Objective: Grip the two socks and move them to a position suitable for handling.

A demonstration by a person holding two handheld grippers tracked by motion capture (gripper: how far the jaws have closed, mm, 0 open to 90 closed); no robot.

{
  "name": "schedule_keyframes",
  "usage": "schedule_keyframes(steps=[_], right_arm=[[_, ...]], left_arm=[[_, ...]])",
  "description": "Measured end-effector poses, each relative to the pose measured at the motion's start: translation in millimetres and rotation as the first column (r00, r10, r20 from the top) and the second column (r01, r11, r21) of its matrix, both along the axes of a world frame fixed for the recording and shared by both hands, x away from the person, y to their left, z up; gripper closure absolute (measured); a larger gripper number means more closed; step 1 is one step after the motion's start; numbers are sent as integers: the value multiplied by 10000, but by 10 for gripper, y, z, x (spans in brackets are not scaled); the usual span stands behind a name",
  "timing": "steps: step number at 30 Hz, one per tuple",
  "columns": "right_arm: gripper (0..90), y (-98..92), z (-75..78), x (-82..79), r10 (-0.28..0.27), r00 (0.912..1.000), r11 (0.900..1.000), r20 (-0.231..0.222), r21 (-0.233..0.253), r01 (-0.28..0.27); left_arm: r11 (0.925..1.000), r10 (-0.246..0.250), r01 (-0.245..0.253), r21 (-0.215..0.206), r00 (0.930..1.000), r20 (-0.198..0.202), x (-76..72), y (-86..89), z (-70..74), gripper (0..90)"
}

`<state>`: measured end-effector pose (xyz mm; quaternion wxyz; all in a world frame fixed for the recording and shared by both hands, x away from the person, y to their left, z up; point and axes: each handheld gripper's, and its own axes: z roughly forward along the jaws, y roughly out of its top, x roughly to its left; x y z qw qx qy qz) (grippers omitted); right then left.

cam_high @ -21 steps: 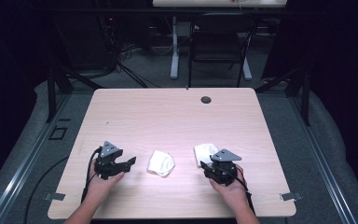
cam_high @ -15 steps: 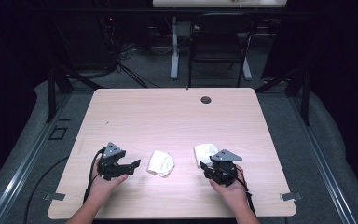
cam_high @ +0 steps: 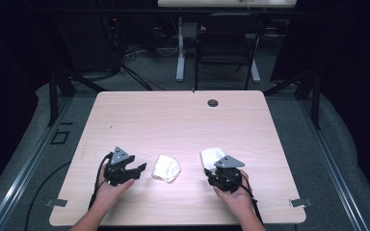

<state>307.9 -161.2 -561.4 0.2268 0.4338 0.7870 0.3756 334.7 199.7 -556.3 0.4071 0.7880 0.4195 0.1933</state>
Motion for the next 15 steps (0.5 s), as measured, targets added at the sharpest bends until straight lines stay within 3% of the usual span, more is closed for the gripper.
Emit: schedule_keyframes(steps=[6, 15], right_arm=[[543, -15, 0, 17, -15, 9996, 9996, -264, 283, 22], [580, -23, 26, 6, -70, 9997, 9992, -226, 397, 79]], left_arm=[[9996, -218, 217, 153, 9997, 57, 22, -123, -2, 455], [9950, -882, 889, 454, 9960, -162, 51, -438, -71, 535]])
